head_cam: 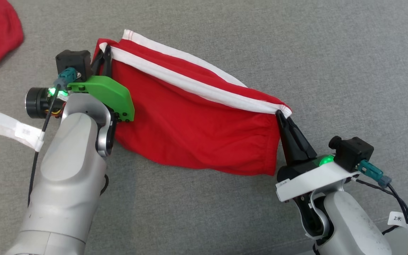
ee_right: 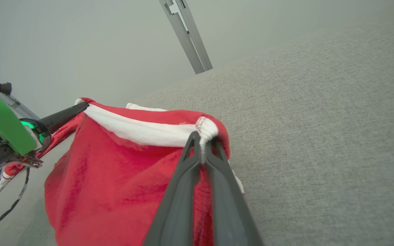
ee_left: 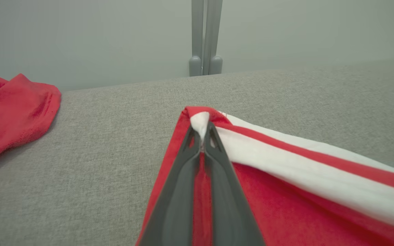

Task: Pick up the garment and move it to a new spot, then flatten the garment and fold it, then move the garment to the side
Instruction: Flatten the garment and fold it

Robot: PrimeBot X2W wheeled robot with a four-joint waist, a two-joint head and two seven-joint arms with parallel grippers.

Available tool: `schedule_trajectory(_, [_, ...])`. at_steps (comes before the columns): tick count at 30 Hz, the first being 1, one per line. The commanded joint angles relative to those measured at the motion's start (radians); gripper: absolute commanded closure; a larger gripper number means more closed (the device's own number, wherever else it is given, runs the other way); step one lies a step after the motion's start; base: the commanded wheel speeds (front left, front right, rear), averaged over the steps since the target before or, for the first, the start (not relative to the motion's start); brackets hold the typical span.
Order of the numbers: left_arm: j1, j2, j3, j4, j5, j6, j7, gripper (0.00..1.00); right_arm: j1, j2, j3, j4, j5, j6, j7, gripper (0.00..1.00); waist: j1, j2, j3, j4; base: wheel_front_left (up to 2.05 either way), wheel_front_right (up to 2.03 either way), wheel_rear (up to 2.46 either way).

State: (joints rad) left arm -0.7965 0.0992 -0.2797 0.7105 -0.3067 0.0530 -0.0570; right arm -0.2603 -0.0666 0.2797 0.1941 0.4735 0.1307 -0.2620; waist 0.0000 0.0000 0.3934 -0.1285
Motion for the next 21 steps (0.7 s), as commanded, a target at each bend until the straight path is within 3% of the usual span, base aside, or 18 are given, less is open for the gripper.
schedule_trajectory(1, [-0.027, 0.004, 0.0, 0.019, 0.007, 0.006, -0.008, 1.0, -0.021, 0.003, 0.0, 0.001, -0.007, 0.0, -0.004, 1.0, 0.0, 0.0, 0.038, -0.039, 0.0, 0.0, 0.0])
schedule_trajectory(9, [-0.147, 0.009, -0.012, 0.172, 0.031, 0.033, -0.042, 1.0, -0.067, 0.014, 0.012, 0.02, -0.013, 0.0, -0.004, 1.0, 0.0, 0.0, 0.068, -0.073, 0.0, 0.0, 0.0])
schedule_trajectory(10, [-0.155, 0.009, -0.014, 0.188, 0.034, 0.035, -0.051, 0.53, -0.072, 0.014, 0.004, 0.012, -0.014, 0.0, -0.004, 0.7, 0.0, 0.0, 0.069, -0.074, 0.0, 0.0, 0.0])
schedule_trajectory(11, [-0.162, 0.007, -0.017, 0.204, 0.034, 0.036, -0.06, 0.0, -0.072, 0.014, -0.001, 0.006, -0.007, 0.0, -0.004, 0.33, 0.0, 0.0, 0.068, -0.074, 0.0, 0.0, 0.0])
schedule_trajectory(12, [-0.168, 0.004, -0.017, 0.215, 0.033, 0.041, -0.07, 0.0, -0.07, 0.015, -0.003, 0.001, -0.001, 0.0, -0.004, 0.0, 0.0, 0.0, 0.067, -0.073, 0.0, 0.0, 0.0])
schedule_trajectory(21, [-0.134, -0.026, -0.025, 0.274, -0.003, 0.014, -0.164, 0.0, -0.007, 0.015, -0.034, -0.037, -0.053, 0.0, -0.004, 0.0, 0.0, 0.0, 0.0, -0.022, 0.0, 0.0, 0.0])
